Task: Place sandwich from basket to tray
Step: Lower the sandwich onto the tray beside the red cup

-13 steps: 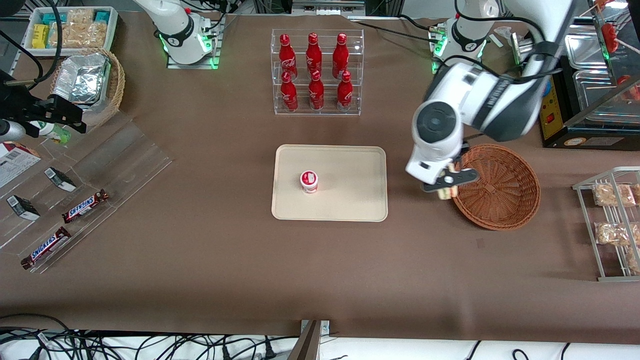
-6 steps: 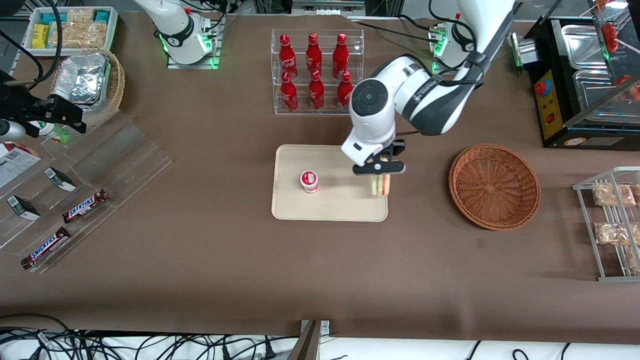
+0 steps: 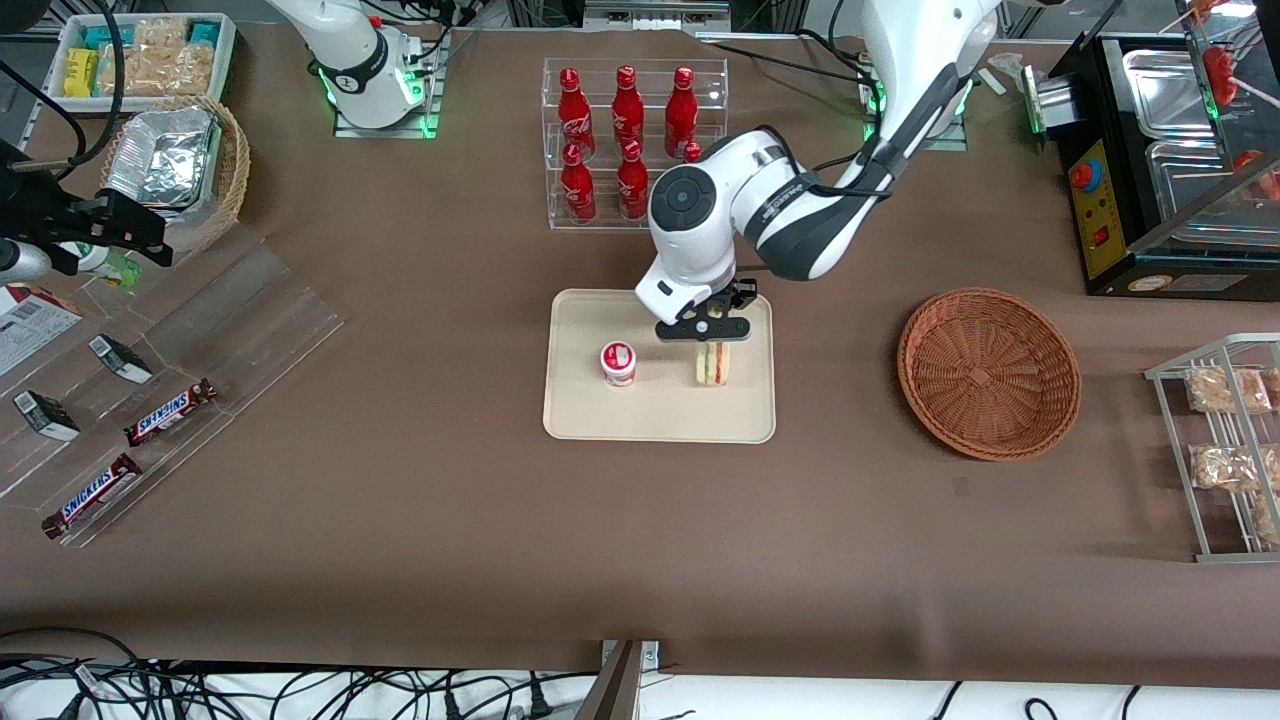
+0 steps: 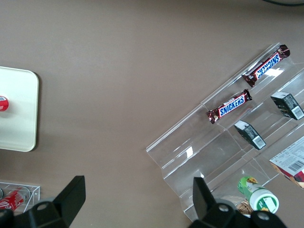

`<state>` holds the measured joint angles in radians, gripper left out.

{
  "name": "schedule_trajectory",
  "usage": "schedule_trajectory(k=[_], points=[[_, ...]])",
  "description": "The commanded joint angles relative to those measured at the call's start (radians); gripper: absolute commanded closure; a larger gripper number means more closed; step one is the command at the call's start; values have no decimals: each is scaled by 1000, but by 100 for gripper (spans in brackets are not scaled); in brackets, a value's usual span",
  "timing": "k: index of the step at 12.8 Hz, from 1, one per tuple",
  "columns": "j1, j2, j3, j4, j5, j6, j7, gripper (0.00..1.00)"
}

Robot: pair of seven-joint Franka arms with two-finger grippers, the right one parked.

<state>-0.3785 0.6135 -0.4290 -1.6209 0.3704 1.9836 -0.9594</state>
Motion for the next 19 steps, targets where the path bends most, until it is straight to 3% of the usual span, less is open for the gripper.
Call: schedule_trajectory(k=[1, 4, 6, 12, 13, 14, 15, 19], points=[[-13, 34, 7, 18, 65, 20, -62, 64], [-14, 57, 12, 23, 76, 21, -64, 64], [-14, 71, 12, 24, 128, 21, -85, 64], [-16, 81, 13, 24, 128, 40, -93, 64], [-14, 81, 13, 26, 128, 40, -93, 49], [-14, 81, 13, 26, 130, 40, -91, 16], [-14, 81, 15, 26, 130, 40, -88, 0], [0, 42, 7, 53, 122, 20, -81, 0]])
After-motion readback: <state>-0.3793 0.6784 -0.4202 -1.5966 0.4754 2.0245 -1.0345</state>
